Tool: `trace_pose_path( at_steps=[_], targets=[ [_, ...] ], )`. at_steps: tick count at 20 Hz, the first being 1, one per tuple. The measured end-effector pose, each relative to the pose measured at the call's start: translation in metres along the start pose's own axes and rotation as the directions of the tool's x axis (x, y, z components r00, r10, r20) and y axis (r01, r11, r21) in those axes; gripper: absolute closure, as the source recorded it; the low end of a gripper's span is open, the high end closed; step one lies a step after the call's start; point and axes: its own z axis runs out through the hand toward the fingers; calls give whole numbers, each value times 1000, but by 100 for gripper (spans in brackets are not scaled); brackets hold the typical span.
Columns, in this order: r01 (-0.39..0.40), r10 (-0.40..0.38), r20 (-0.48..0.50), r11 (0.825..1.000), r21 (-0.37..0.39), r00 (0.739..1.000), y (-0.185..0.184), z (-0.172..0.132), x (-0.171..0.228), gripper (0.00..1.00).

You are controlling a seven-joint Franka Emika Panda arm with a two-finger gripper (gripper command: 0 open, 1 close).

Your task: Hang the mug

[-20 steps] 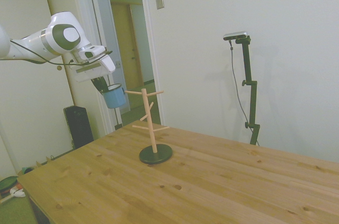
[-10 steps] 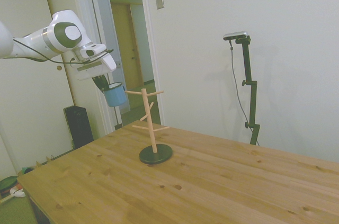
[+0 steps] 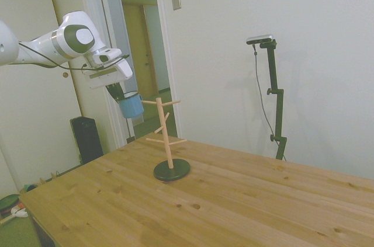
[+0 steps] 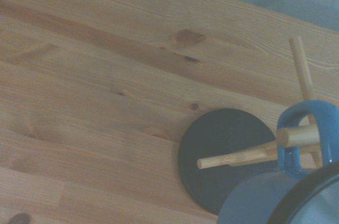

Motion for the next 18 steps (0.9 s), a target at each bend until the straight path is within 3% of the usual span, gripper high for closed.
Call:
trace_pose_path(
  at_steps=[6,7,18],
  targets=[
    [-16,16,8,1000,-11,1000,8,9,11,100],
    [-18,18,11,1000,-12,1000,8,10,12,0],
    [-56,56,38,998,-8,998,18,17,24,0]
  ],
)
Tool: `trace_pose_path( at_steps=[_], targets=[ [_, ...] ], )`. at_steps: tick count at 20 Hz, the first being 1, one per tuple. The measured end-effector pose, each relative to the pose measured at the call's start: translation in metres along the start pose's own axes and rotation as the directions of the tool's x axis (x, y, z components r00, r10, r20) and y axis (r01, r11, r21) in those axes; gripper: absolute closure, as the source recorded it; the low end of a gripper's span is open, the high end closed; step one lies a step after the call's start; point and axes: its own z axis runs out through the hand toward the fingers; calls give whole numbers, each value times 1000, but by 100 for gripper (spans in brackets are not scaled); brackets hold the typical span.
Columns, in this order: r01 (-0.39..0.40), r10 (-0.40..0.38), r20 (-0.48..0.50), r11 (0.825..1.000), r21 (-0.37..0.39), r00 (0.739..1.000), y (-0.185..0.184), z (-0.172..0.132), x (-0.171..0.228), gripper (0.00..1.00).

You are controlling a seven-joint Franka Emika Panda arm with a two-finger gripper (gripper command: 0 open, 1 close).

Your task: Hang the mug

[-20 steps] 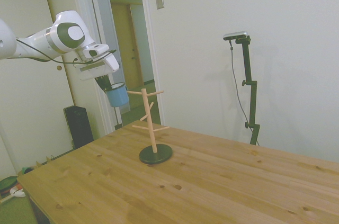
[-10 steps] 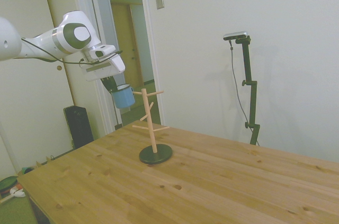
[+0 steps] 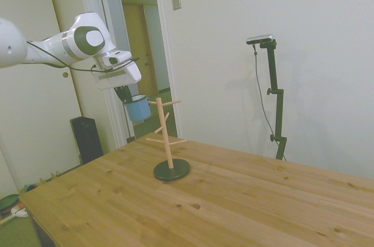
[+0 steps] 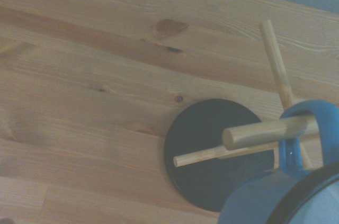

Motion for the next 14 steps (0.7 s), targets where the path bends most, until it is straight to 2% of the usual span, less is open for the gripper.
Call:
trace_pose_path(
  at_steps=[10,14],
  targets=[
    [-8,8,8,1000,9,1000,3,-2,0,0],
    [-3,3,31,1000,16,1000,12,2,-22,0]
  ],
)
